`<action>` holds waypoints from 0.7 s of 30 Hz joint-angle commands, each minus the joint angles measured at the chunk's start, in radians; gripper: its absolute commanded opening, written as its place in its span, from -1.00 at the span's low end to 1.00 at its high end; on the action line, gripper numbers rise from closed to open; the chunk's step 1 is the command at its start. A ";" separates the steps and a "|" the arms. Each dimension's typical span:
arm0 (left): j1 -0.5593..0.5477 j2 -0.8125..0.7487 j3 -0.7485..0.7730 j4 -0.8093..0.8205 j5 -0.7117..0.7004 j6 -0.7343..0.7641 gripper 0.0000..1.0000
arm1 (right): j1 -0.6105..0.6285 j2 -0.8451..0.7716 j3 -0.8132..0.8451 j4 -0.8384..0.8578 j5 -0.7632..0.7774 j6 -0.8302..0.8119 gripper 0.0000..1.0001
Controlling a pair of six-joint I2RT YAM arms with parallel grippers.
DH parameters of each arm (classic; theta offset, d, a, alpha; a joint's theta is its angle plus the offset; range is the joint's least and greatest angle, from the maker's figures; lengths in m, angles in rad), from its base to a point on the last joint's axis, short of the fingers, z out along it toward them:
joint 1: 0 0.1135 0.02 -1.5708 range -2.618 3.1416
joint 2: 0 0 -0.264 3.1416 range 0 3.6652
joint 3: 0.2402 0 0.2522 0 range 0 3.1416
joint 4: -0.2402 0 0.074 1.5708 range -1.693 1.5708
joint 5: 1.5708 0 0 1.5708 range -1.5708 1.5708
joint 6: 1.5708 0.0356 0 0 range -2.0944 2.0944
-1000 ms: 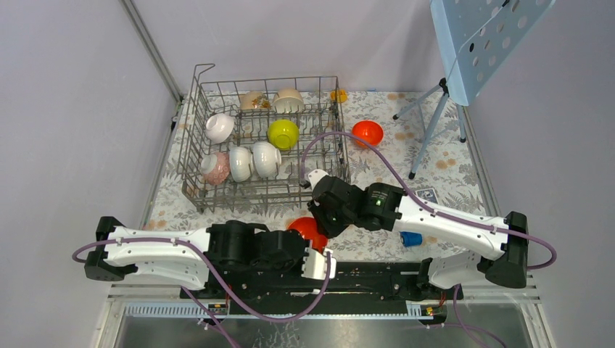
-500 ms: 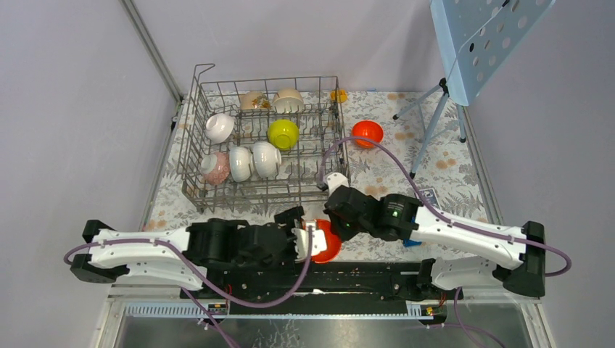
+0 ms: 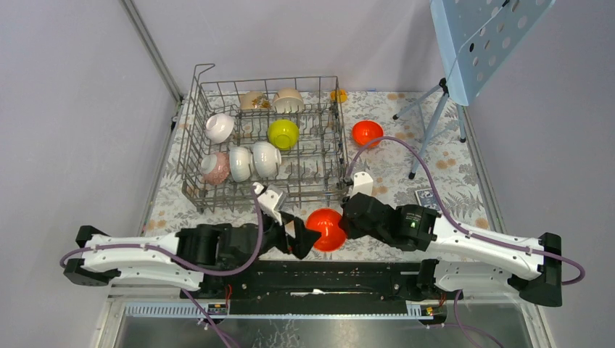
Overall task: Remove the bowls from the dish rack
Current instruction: Place the bowl with the bowl.
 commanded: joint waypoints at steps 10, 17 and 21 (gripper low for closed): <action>0.001 0.260 0.096 -0.438 -0.367 -1.112 0.98 | 0.007 0.061 0.041 0.023 0.114 0.189 -1.00; 0.001 0.298 0.095 -0.459 -0.376 -1.054 0.77 | 0.007 0.087 0.047 0.012 0.120 0.210 -1.00; 0.001 0.300 0.099 -0.448 -0.377 -1.018 0.27 | 0.007 0.110 0.063 0.004 0.114 0.214 -1.00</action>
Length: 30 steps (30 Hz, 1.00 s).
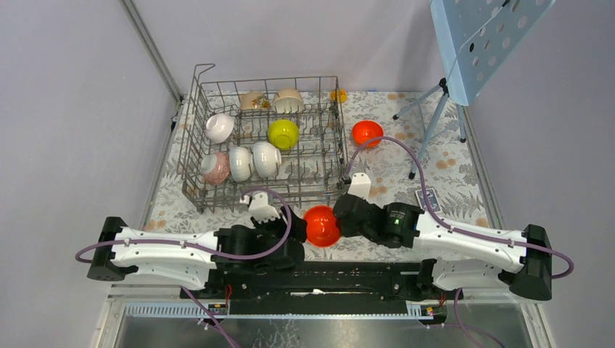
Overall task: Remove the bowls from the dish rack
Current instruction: Place the bowl with the bowl.
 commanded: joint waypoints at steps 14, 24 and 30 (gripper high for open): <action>0.000 0.088 0.080 0.027 -0.008 0.130 -0.25 | 0.007 0.067 0.126 -0.009 0.028 0.022 -1.00; 0.000 0.060 0.046 0.094 0.006 0.174 -1.00 | 0.007 0.063 0.127 -0.007 0.008 -0.028 -0.86; 0.000 0.045 0.036 0.113 0.026 0.181 -1.00 | 0.007 0.048 0.130 -0.013 0.015 -0.109 -0.16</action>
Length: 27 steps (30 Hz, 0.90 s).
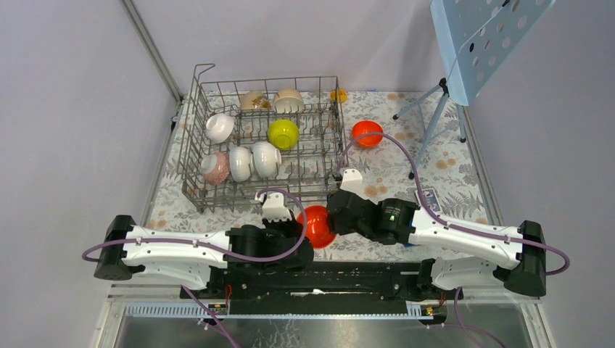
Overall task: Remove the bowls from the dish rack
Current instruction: Place the bowl with the bowl.
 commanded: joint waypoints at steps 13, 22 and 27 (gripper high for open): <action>0.011 0.035 0.079 -0.041 0.025 -0.069 -1.00 | -0.005 -0.014 0.076 -0.037 0.055 -0.131 0.19; 0.072 0.076 0.088 -0.056 0.099 -0.089 -1.00 | -0.005 0.016 0.084 -0.047 0.042 -0.139 -0.02; 0.082 0.081 0.087 -0.056 0.112 -0.098 -1.00 | -0.005 0.041 0.075 -0.045 0.038 -0.146 -0.11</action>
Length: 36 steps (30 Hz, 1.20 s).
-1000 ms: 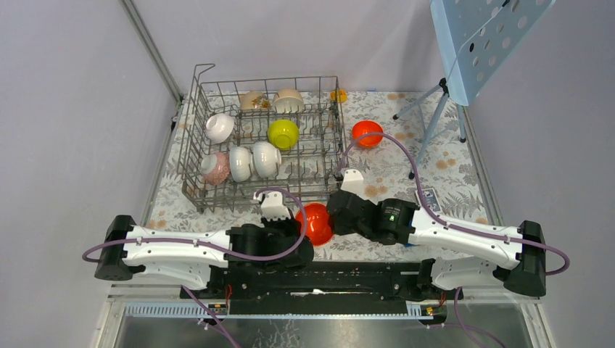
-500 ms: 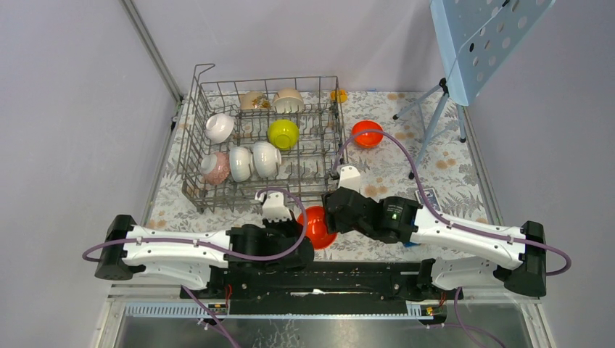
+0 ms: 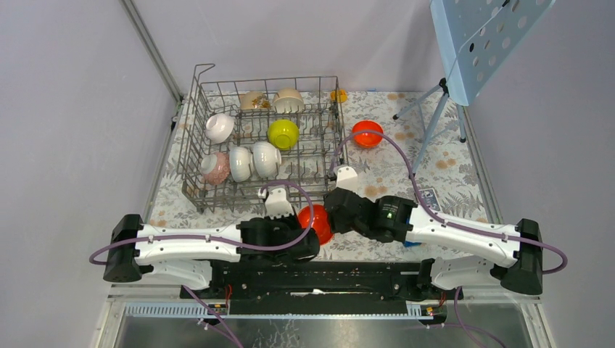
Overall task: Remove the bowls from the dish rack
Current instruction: Place the bowl with the bowl.
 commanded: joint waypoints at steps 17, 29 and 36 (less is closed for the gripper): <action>0.005 -0.013 0.039 0.102 0.048 0.093 -0.67 | -0.004 0.029 0.034 -0.018 0.026 -0.016 -1.00; 0.006 -0.312 -0.050 0.371 0.094 0.476 0.97 | -0.078 0.030 0.299 -0.200 0.168 -0.172 -1.00; 0.005 -0.498 -0.072 0.408 -0.004 0.630 0.97 | -0.374 0.027 0.396 -0.098 0.095 -0.248 -1.00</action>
